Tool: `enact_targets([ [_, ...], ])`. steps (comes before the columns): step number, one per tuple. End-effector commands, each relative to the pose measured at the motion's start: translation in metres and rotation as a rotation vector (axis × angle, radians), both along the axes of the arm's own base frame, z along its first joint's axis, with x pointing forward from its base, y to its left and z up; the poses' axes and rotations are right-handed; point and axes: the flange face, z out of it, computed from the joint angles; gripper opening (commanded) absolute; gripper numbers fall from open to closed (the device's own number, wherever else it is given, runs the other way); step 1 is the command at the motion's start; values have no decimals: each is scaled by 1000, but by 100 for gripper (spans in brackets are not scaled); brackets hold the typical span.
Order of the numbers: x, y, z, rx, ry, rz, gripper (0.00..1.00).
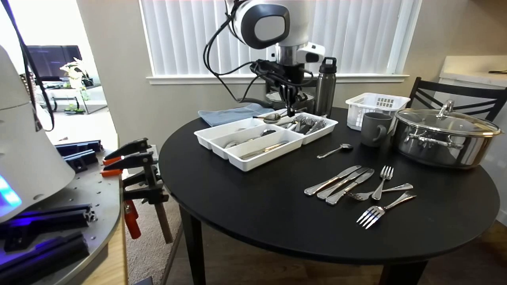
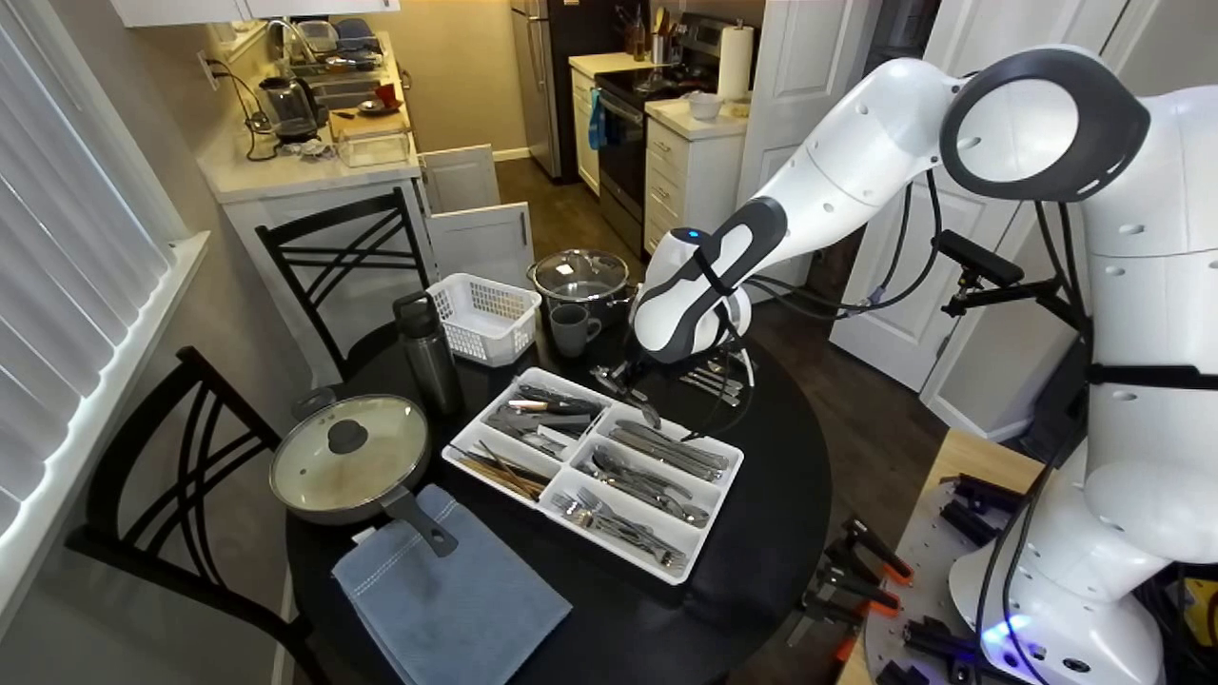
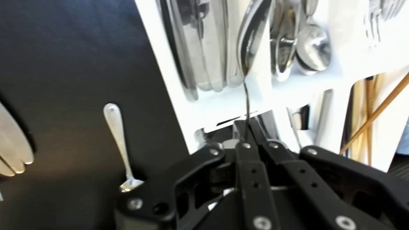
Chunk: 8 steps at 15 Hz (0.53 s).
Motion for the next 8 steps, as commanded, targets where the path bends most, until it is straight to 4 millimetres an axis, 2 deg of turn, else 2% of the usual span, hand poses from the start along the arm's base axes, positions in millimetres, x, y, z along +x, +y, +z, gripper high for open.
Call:
enact_targets([
  [1, -19, 26, 1, 21, 29, 108, 0],
  [4, -30, 45, -6, 50, 99, 162, 0],
  [8, -43, 58, -13, 71, 219, 214, 0],
])
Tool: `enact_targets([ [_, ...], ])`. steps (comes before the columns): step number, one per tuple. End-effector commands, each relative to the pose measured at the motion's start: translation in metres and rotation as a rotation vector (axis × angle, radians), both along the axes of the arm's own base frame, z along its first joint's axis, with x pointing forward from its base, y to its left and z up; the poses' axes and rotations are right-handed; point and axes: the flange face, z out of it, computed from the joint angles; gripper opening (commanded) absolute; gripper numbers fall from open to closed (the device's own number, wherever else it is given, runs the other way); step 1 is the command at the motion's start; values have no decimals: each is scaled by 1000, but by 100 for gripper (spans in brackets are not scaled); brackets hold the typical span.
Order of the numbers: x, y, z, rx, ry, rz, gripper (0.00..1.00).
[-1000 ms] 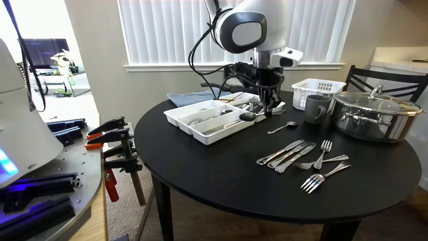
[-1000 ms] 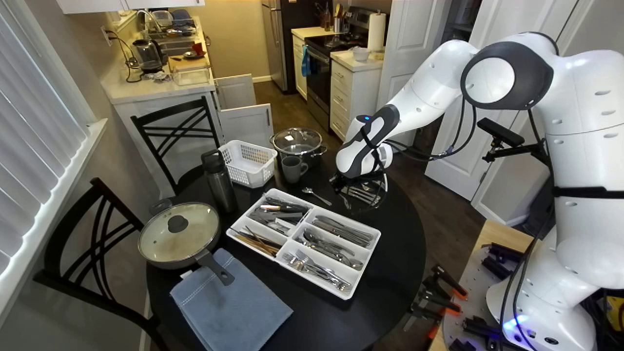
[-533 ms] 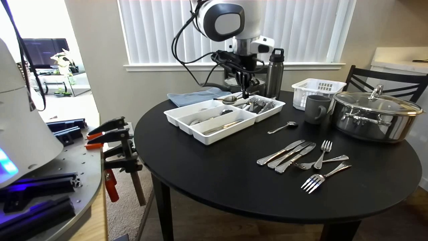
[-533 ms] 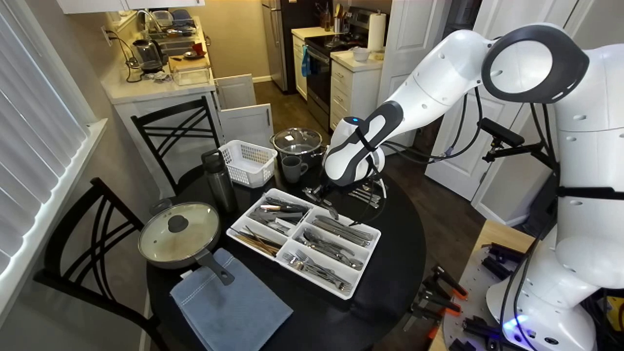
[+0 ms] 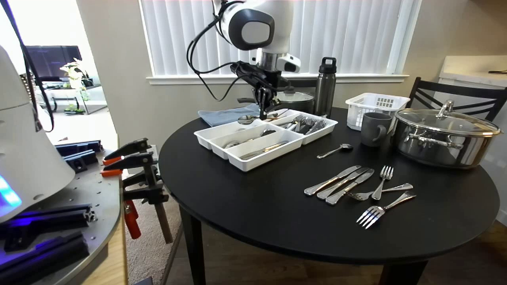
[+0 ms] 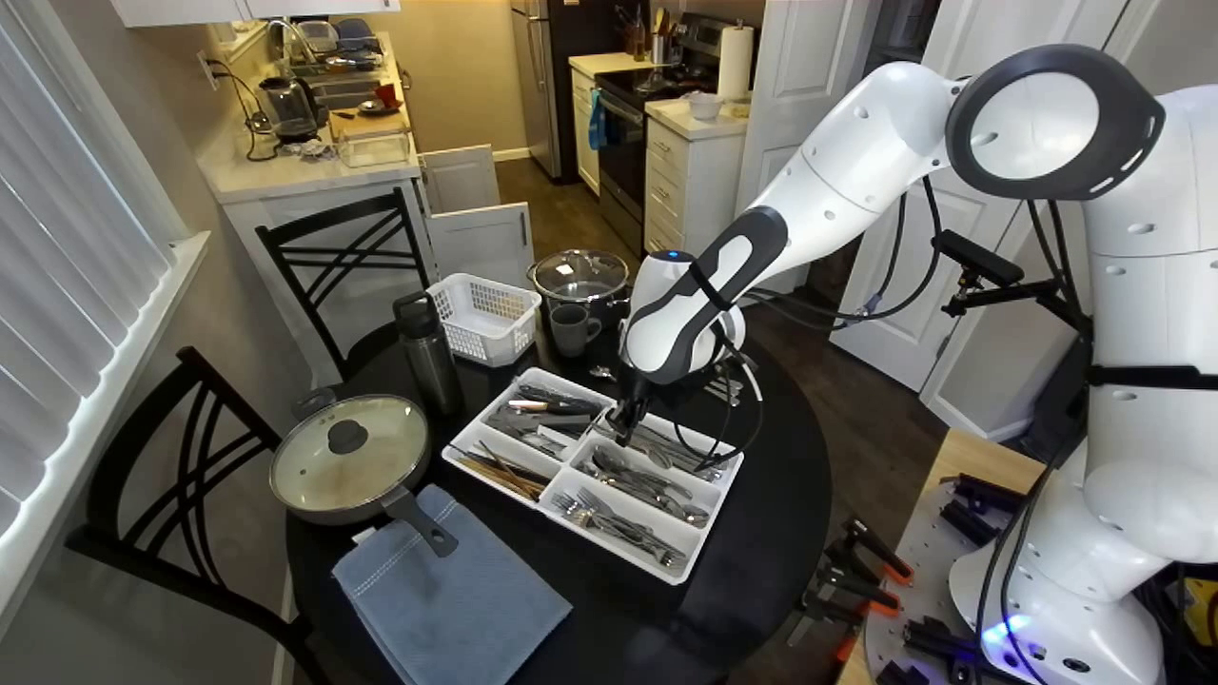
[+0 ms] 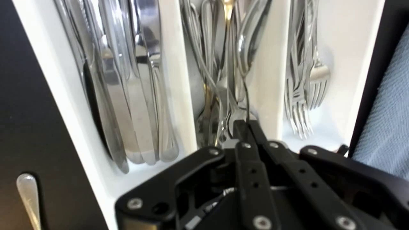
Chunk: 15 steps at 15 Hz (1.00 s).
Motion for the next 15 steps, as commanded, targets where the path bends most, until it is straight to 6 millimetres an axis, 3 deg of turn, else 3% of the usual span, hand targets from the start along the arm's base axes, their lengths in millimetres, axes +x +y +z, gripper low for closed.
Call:
enact_targets([
  [1, -16, 3, 5, 12, 80, 65, 0],
  [7, -22, 5, -3, -12, 154, 88, 0],
  [8, -22, 4, -4, -19, 158, 89, 27],
  [10, -21, 0, -6, -29, 148, 87, 31],
  [15, -19, -6, -5, -38, 141, 76, 65],
])
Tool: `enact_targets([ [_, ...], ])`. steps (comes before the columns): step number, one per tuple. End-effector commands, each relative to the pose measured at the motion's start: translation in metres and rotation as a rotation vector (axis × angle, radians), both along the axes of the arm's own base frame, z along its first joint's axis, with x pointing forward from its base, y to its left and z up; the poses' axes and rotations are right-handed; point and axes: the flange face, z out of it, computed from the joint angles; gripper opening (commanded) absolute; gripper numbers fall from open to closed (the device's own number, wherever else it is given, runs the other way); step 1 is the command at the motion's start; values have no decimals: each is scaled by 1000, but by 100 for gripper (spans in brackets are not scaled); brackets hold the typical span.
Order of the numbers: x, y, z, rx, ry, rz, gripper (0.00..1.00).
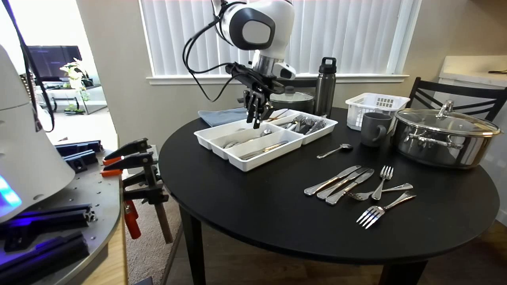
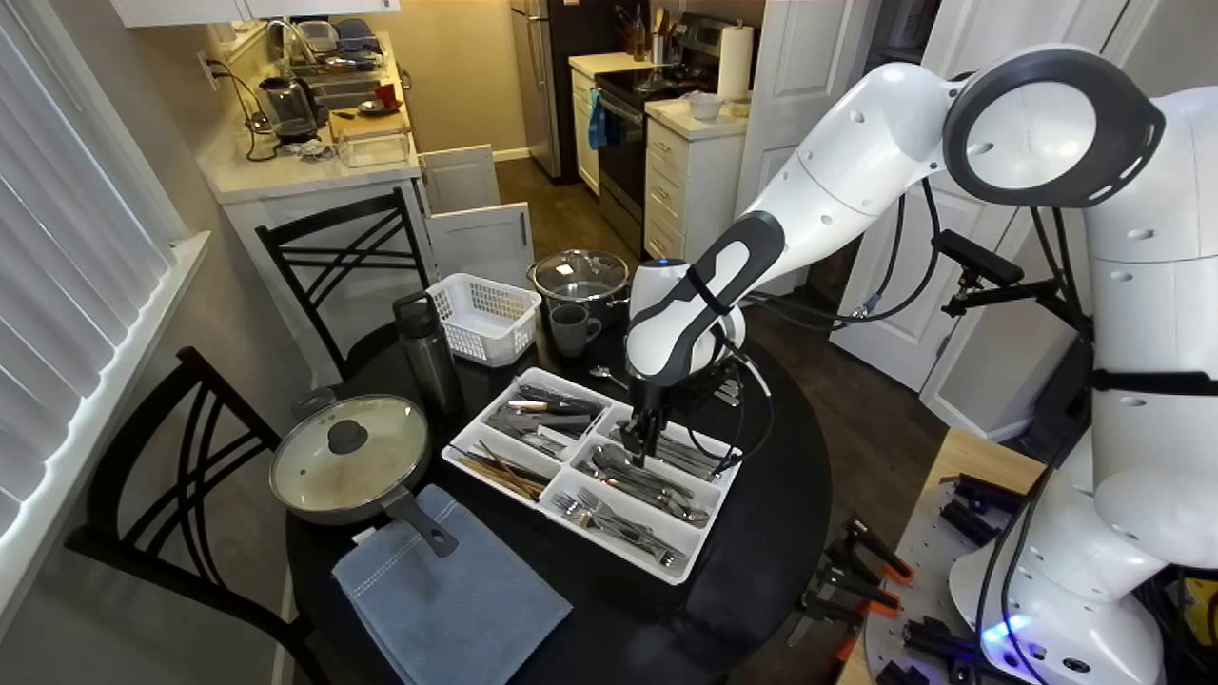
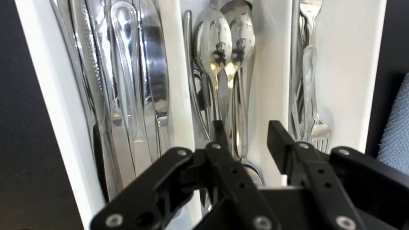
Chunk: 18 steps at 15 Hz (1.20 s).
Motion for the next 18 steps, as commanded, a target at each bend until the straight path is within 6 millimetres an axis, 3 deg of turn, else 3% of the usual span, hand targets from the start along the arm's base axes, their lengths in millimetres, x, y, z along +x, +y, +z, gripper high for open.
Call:
enact_targets([
  [1, -1, -7, 11, -14, -16, 19, 70],
  [5, 10, -26, 21, -49, -96, -1, 96],
  [6, 15, -33, 22, -63, -124, -11, 99],
  [10, 37, -69, 11, -156, -307, 35, 100],
  [18, 66, -105, -57, -211, -361, -17, 100],
])
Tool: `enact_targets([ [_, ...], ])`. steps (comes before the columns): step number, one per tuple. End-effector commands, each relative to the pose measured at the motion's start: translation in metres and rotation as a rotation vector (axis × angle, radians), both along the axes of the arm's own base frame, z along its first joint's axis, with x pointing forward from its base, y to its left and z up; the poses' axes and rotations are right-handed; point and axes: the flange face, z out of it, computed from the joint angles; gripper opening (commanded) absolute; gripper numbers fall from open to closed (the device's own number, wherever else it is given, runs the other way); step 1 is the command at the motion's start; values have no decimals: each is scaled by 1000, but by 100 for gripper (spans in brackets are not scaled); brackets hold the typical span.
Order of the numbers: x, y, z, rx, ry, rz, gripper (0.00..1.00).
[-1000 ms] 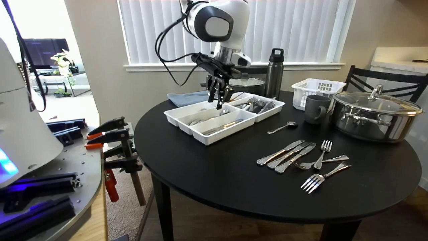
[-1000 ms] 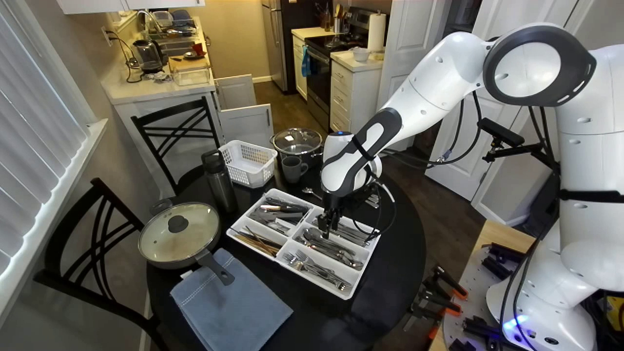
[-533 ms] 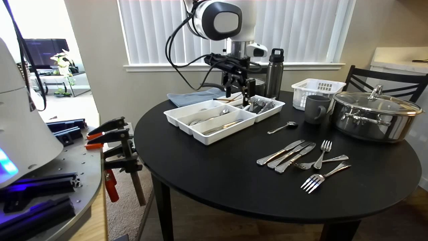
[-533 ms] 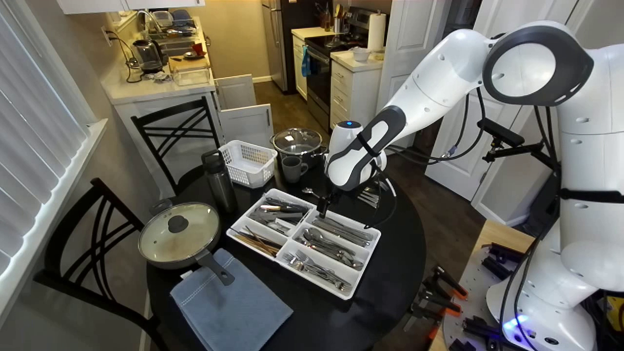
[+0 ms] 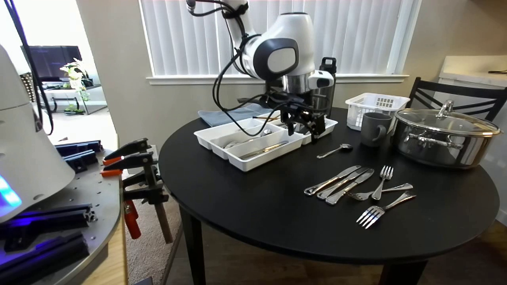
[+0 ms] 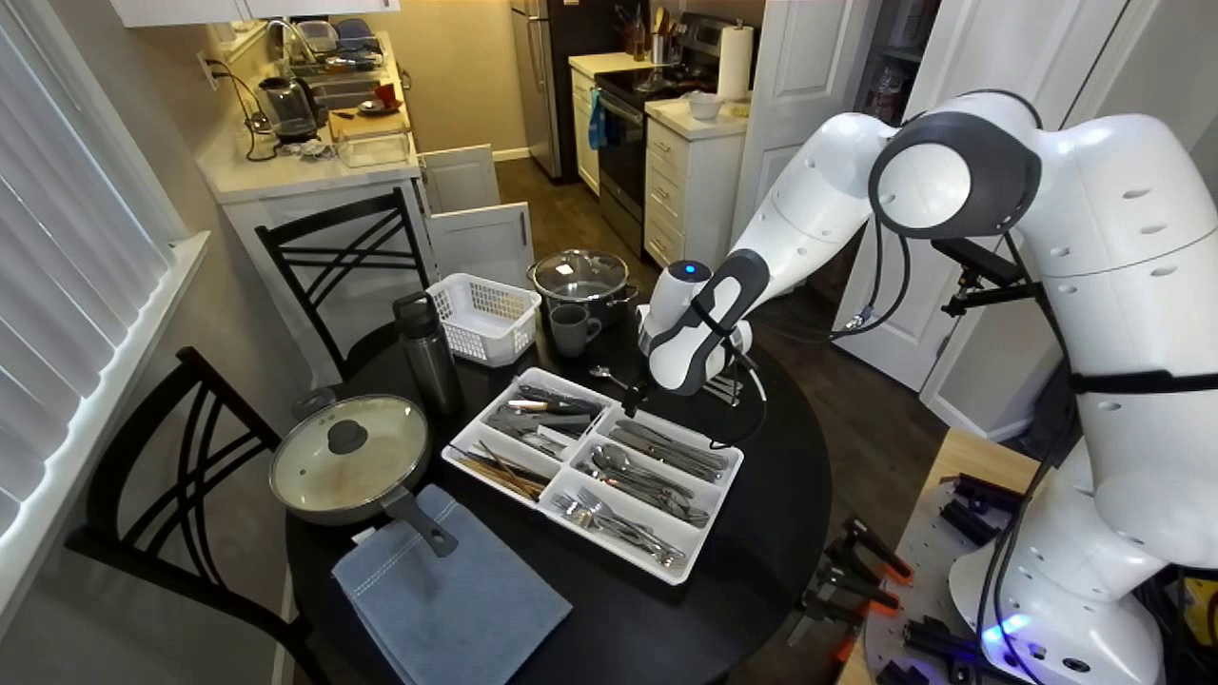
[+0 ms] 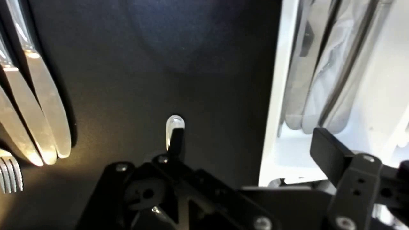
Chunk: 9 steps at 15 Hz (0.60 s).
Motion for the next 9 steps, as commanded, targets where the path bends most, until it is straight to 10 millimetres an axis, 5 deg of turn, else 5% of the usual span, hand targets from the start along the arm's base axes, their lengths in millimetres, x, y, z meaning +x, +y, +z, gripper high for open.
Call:
enact_targets([
  [1, 17, -16, -20, -6, -23, -34, 100],
  [9, 36, -32, -10, 56, -57, -81, 100],
])
